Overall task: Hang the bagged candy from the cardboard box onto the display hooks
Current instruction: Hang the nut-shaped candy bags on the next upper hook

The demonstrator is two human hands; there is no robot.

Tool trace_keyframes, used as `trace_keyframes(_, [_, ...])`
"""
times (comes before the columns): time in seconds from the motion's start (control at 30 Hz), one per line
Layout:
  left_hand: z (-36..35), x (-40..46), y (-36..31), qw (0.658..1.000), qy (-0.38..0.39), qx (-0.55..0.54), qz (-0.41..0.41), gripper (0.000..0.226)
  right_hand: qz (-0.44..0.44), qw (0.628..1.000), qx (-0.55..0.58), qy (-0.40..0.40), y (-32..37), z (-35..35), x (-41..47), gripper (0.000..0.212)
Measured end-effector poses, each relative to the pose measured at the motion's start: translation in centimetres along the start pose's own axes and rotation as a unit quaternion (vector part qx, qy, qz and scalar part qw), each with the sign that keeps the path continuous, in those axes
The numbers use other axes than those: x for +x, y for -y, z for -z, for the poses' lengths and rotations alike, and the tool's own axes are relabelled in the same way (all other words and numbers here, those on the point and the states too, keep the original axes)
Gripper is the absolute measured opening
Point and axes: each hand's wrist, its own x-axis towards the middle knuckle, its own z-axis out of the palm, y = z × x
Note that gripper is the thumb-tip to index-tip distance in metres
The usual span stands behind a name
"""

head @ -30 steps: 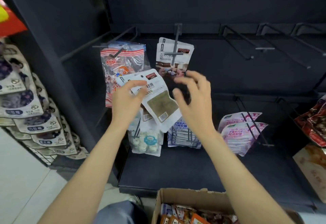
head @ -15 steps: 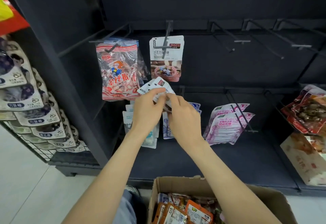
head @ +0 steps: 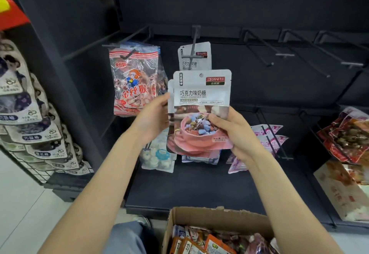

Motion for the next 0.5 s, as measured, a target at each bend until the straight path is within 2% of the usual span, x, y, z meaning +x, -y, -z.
trace_keyframes(0.07, [-0.6,0.5,0.5,1.0,0.012,-0.007,-0.008,0.029,0.003,0.999,-0.028,-0.036,-0.4,0.1,0.1,0.024])
trace_keyframes(0.17, [-1.8,1.1,1.6,0.994,-0.075,0.048,-0.068,0.026,0.066,0.983,-0.138,-0.1,-1.2,0.0,0.2,0.023])
trace_keyframes(0.3, [-3.1,1.2,1.8,0.974,-0.171,0.086,-0.118,0.011,0.115,0.962,-0.147,-0.199,-1.5,0.1,-0.1,0.031])
trace_keyframes(0.4, [-2.6,1.5,0.8,0.941,-0.218,0.152,-0.21,0.013,0.127,0.958,-0.103,-0.236,-0.7,1.5,-0.6,0.029])
trace_keyframes(0.5, [-2.1,2.1,-0.8,0.894,-0.212,0.276,-0.281,0.013,0.131,0.956,-0.14,-0.222,-0.1,2.9,-1.2,0.032])
